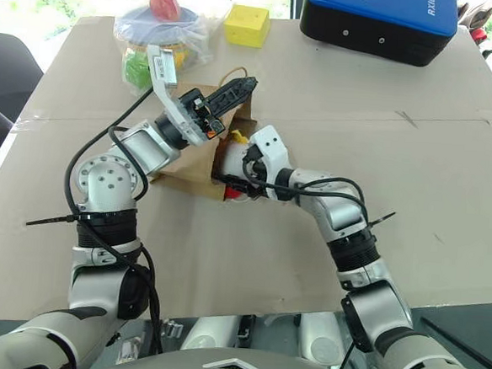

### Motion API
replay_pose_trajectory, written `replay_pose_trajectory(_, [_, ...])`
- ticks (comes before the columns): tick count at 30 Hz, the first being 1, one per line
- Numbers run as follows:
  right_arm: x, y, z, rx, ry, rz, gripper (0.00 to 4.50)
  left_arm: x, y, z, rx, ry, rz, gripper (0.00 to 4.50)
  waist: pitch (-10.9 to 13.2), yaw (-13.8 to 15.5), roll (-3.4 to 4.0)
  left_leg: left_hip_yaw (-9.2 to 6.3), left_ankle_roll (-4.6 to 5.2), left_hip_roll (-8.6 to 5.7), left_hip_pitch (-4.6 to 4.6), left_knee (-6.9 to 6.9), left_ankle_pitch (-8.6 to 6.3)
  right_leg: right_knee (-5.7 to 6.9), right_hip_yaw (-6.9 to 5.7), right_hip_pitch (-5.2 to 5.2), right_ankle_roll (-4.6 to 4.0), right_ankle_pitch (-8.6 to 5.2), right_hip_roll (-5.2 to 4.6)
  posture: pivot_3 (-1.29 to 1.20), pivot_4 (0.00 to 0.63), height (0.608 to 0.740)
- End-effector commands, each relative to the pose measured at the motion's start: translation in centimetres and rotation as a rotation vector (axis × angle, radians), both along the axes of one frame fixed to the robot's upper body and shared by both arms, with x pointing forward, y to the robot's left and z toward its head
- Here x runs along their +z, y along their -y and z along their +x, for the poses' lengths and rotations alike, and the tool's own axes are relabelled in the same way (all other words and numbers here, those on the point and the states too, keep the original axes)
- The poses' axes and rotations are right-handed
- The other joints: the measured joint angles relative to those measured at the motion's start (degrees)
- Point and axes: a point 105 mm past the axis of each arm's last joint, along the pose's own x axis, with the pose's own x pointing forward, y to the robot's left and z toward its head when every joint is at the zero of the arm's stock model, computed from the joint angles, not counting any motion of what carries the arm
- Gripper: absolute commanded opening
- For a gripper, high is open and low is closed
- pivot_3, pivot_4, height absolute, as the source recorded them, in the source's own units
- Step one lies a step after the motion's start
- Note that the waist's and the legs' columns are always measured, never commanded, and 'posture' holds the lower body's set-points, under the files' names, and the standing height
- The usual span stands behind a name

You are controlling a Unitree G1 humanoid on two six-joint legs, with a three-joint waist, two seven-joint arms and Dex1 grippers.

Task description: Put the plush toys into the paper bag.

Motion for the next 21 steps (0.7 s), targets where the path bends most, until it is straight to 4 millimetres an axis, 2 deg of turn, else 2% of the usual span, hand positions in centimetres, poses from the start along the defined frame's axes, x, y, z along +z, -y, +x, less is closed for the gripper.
replay_pose_trajectory(1, [3.8, 0.8, -1.0, 0.002, 0.107, 0.032, 3.47, 1.1, -0.2, -0.3, -0.001, 0.059, -0.004, 0.00, 0.00, -0.02, -0.01, 0.00, 0.00, 0.00, -0.01, 0.00, 0.00, -0.01, 0.01, 0.00, 0.00, 0.00, 0.00, 0.00, 0.150, 0.740])
replay_pose_trajectory(6, [3.7, 1.0, -1.3, 0.001, 0.108, -0.014, 3.47, 1.3, 0.2, -0.2, -0.018, 0.066, -0.014, 0.00, 0.00, -0.23, 0.00, -0.04, 0.00, 0.00, 0.02, -0.05, 0.00, 0.00, 0.03, -0.02, 0.00, 0.00, 0.03, 0.00, 0.150, 0.740])
replay_pose_trajectory(10, [0.8, 0.2, 0.0, -0.045, 0.009, -0.046, 3.47, 1.4, 0.6, -0.3, -0.033, 0.074, -0.021, 0.00, -0.01, -0.19, -0.01, -0.03, 0.00, 0.00, 0.02, -0.04, 0.00, 0.00, 0.04, -0.01, 0.00, 0.00, 0.03, 0.00, 0.150, 0.740])
replay_pose_trajectory(13, [0.2, 0.2, 0.8, -0.082, 0.007, -0.056, 2.65, 1.6, 0.6, -0.3, -0.029, 0.078, -0.023, 0.00, -0.01, -0.20, -0.01, -0.02, 0.00, 0.00, 0.02, -0.04, 0.00, 0.02, 0.04, -0.01, 0.00, 0.00, 0.03, 0.00, 0.150, 0.740])
replay_pose_trajectory(18, [0.0, 0.3, 0.8, -0.055, 0.085, -0.138, 0.18, 1.6, 0.5, -0.3, -0.017, 0.078, -0.023, 0.00, -0.01, -0.21, -0.01, -0.03, 0.00, -0.01, 0.02, -0.02, 0.00, 0.02, 0.03, -0.01, 0.00, 0.00, 0.03, 0.00, 0.150, 0.740])
replay_pose_trajectory(21, [-0.8, 0.4, 0.7, -0.033, 0.147, -0.233, 0.08, 1.6, 0.3, -0.3, -0.007, 0.075, -0.030, 0.00, -0.01, -0.22, -0.01, -0.03, 0.00, -0.01, 0.03, -0.02, 0.00, 0.01, 0.04, -0.01, 0.00, 0.00, 0.03, 0.00, 0.150, 0.740])
